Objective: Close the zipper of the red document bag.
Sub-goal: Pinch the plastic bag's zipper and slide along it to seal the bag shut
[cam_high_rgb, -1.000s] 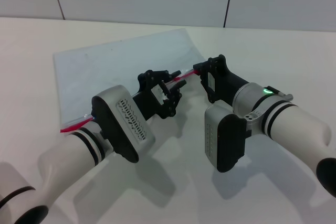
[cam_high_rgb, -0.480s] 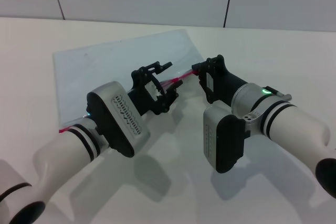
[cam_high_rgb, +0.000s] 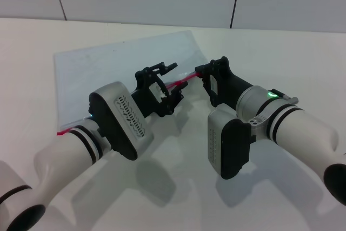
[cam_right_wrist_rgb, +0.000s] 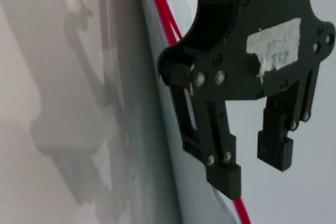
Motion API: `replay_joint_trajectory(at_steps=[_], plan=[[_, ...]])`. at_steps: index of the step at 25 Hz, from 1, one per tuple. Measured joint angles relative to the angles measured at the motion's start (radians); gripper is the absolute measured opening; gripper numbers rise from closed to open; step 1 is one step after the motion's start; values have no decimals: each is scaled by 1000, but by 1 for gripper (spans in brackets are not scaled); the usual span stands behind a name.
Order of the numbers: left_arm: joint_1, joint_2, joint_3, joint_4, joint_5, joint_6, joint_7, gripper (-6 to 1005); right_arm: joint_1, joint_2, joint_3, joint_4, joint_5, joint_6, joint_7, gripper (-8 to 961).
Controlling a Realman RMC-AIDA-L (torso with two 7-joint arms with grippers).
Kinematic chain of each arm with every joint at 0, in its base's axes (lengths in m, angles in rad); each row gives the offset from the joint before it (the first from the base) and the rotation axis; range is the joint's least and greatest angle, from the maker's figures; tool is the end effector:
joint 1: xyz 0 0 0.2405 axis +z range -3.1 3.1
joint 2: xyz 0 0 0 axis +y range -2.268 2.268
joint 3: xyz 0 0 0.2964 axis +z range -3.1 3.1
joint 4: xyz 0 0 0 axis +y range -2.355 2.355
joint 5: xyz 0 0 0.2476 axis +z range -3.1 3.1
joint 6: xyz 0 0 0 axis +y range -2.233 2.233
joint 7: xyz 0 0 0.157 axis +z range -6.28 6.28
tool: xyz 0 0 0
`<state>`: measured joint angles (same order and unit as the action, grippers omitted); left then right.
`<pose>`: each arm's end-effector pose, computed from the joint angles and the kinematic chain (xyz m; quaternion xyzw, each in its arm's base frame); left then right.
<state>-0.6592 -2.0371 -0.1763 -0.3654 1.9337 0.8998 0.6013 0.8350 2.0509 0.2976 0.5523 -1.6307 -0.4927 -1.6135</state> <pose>-0.2887 0.4033 -0.1570 -0.8651 0.1194 -0.0937 0.4780 0.2189 0.4374 -0.2027 -0.8193 -0.3787 -0.1268 0.4115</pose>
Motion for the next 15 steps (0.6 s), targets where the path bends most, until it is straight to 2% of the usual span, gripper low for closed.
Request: replay_joint_trajectory(at_steps=[10, 15], plan=[[-2, 0, 1, 17, 0, -7, -9, 429, 9, 0, -1, 0, 0, 0, 0, 16], [-3, 0, 2, 22, 2, -13, -27, 356, 10, 0, -2, 0, 0, 0, 0, 16]])
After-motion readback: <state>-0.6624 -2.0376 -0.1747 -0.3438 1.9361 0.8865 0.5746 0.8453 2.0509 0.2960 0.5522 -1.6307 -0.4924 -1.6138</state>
